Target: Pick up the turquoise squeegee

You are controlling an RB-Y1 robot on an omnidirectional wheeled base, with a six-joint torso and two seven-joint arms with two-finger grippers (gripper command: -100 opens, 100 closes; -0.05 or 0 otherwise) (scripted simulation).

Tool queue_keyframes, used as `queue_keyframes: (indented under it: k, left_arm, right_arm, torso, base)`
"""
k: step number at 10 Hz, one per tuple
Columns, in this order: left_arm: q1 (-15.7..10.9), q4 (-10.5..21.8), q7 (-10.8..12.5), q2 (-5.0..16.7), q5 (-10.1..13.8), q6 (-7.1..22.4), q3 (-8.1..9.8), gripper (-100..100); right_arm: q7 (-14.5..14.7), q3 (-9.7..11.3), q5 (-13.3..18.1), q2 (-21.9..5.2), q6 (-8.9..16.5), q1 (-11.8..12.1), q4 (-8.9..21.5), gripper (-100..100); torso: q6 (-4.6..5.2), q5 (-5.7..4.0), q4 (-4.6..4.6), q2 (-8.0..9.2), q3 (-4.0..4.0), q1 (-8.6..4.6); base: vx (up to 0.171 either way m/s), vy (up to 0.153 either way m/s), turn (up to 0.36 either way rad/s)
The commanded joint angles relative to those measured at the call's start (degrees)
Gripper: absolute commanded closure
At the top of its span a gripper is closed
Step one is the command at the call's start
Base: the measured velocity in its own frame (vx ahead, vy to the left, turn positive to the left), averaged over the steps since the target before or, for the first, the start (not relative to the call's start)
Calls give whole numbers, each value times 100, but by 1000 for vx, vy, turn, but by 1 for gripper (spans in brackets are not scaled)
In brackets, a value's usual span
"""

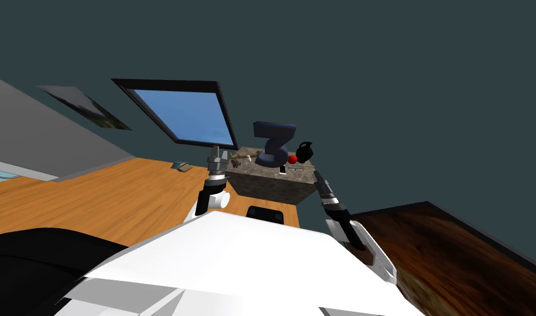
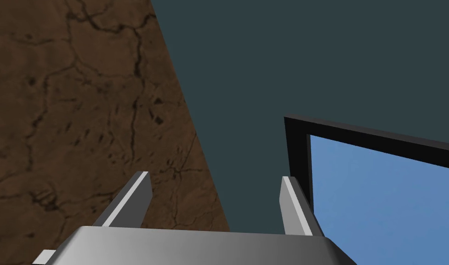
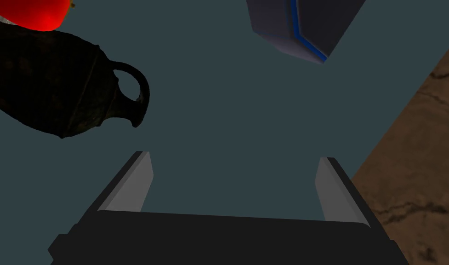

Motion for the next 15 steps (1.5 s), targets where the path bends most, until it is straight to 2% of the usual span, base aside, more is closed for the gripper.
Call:
queue_keyframes:
  k: [1,2,3,4,5,6,7,8,9,10,11,12,13,14,15]
  left_arm:
    - [0,0,0,0,0,0,0,0]
    - [0,0,0,0,0,0,0,0]
    - [0,0,0,0,0,0,0,0]
    - [0,0,0,0,0,0,0,0]
    - [0,0,0,0,0,0,0,0]
    - [0,0,0,0,0,0,0,0]
    - [0,0,0,0,0,0,0,0]
    - [0,0,0,0,0,0,0,0]
    - [1,0,0,0,0,0,0,0]
    - [0,0,0,0,0,0,0,0]
    - [0,0,0,0,0,0,0,0]
    - [0,0,0,0,0,0,0,0]
    - [1,0,0,0,0,0,0,0]
    - [0,0,0,0,0,0,0,0]
    - [1,0,0,0,0,0,0,0]
  right_arm:
    - [37,-8,87,-286,-46,-52,286,-100]
    - [37,-8,87,-349,-46,-52,356,-100]
    - [63,-7,168,-581,-52,-94,609,-100]
    - [63,-7,168,-639,-52,-94,628,-100]
    - [92,7,258,-869,-56,-135,840,-100]
    - [92,7,258,-931,-56,-135,902,-100]
    - [125,33,357,-1136,-58,-175,1138,-100]
    - [125,33,357,-1222,-58,-175,1177,-100]
    - [160,71,462,-1438,-57,-215,1425,-100]
    - [160,71,462,-1511,-57,-215,1452,-100]
    - [197,121,575,-1736,-54,-252,1688,-100]
    - [197,121,575,-1797,-54,-252,1727,-100]
    - [236,182,692,-2028,-50,-288,1947,-100]
    - [236,182,692,-2081,-50,-288,1999,-100]
    - [276,254,813,-2299,-45,-320,2255,-100]
  torso:
    - [0,0,0,0,0,0]
    - [-2,0,0,0,0,-1]
    - [0,-1,-1,-3,-2,-4]
    - [-1,0,-1,-4,-2,1]
    - [0,0,-1,-6,-3,-1]
    - [-2,0,-2,-7,-4,0]
    - [0,-1,-1,-6,-4,-3]
    - [-1,0,-1,-7,-4,-1]
    - [1,-1,-2,-8,-5,-3]
    - [-2,0,-2,-8,-4,3]
    - [0,0,-1,-7,-4,0]
    - [-1,0,-2,-7,-4,-1]
    - [1,-1,-2,-8,-4,-4]
    - [-1,-1,-2,-10,-6,-1]
    - [1,0,-2,-9,-5,-1]
  base:
    - [-22,44,110]
    - [-13,34,55]
    - [-12,54,93]
    - [-7,43,55]
    - [-5,50,128]
    - [-7,36,83]
    - [-5,46,132]
    - [1,41,56]
    - [-5,59,122]
    - [-7,46,86]
    - [-4,45,134]
    - [2,34,71]
    - [4,47,133]
    - [3,44,98]
    - [12,54,158]
